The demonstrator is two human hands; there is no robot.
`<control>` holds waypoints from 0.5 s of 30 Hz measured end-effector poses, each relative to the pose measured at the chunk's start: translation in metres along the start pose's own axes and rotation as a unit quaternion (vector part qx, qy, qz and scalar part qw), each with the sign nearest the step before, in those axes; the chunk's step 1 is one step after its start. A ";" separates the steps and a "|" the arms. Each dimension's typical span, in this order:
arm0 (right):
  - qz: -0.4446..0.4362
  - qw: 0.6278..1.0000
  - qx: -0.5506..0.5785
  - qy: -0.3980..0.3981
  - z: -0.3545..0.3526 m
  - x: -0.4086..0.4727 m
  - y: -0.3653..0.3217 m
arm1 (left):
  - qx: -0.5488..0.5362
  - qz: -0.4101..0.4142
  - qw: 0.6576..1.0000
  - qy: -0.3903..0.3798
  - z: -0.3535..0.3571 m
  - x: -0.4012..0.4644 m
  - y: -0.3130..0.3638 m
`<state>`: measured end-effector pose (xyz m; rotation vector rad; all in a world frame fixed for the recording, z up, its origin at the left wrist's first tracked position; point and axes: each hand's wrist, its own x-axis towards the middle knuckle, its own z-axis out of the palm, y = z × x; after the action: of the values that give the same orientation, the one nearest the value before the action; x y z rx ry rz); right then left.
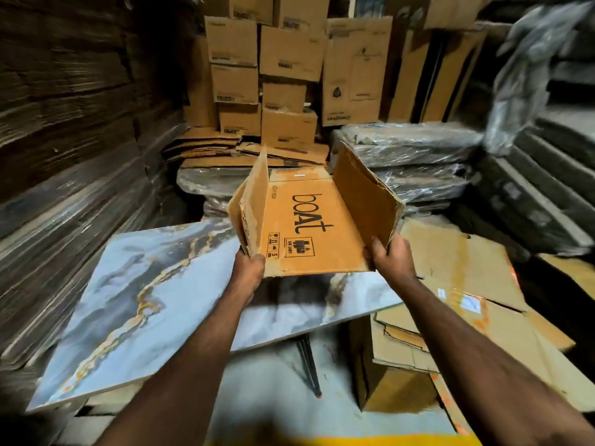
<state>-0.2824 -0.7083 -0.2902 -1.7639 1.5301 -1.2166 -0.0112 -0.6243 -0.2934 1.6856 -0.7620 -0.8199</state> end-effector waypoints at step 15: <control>0.057 0.983 -0.082 0.155 -0.200 0.130 0.213 | 0.094 0.011 0.981 -0.167 0.358 0.055 0.060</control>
<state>-0.5668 -0.8484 -0.3333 -1.6146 1.9304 -1.3921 -0.2801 -0.8730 -0.3157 1.7221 -1.1165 -1.0574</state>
